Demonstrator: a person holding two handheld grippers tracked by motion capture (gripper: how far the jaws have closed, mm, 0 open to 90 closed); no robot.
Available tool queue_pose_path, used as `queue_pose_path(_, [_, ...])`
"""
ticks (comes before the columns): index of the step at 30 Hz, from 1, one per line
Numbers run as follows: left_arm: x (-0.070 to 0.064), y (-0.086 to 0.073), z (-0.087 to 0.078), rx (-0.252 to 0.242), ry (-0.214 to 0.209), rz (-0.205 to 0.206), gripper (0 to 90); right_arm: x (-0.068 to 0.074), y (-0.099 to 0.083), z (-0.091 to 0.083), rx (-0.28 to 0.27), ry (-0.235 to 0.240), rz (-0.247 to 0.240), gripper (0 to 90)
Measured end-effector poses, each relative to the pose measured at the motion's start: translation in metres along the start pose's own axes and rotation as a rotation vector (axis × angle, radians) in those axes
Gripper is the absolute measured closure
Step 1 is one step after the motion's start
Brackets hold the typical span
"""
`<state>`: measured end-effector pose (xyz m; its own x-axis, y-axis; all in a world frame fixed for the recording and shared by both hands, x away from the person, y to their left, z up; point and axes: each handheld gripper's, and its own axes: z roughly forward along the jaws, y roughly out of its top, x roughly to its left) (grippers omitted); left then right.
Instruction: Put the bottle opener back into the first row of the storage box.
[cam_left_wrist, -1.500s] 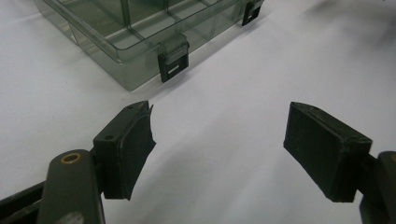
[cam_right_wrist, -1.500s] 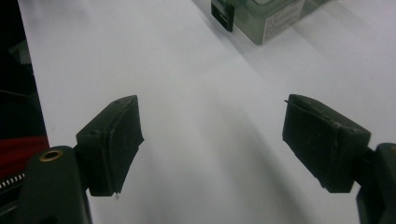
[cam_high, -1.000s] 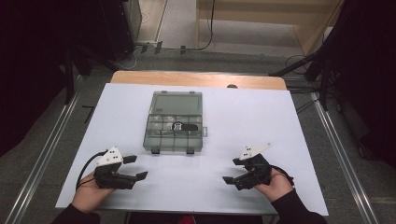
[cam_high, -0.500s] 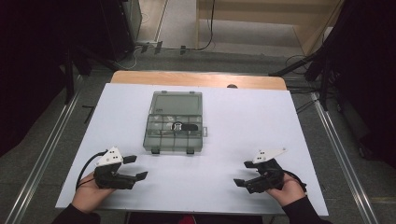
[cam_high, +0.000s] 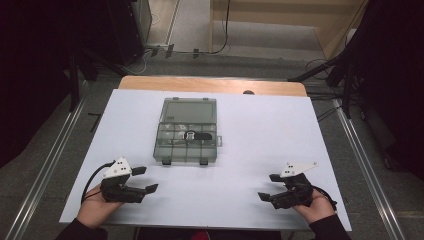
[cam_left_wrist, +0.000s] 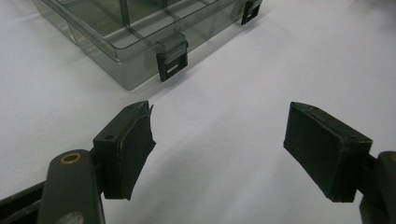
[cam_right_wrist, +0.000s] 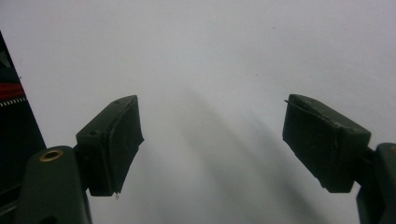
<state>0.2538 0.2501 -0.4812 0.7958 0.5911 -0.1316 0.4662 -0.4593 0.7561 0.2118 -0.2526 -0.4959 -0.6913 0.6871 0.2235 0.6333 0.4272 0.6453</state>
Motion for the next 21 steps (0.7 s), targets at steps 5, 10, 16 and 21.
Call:
queue_pose_path(5, [0.0, 0.0, 0.0, 0.002, 0.0, 0.002, 23.3, -0.003, -0.005, -0.003, -0.01, -0.008, 0.015, 20.9])
queue_pose_path(10, [0.0, 0.0, 0.0, 0.001, 0.001, 0.001, 23.3, -0.007, -0.01, -0.005, -0.015, -0.019, 0.018, 20.9])
queue_pose_path(16, [0.0, 0.0, 0.0, -0.001, -0.002, 0.002, 23.3, -0.011, -0.012, -0.006, -0.019, -0.038, 0.033, 20.9])
queue_pose_path(21, [0.0, 0.0, 0.0, -0.003, -0.003, 0.004, 23.3, -0.013, -0.012, -0.004, -0.021, -0.039, 0.031, 20.8])
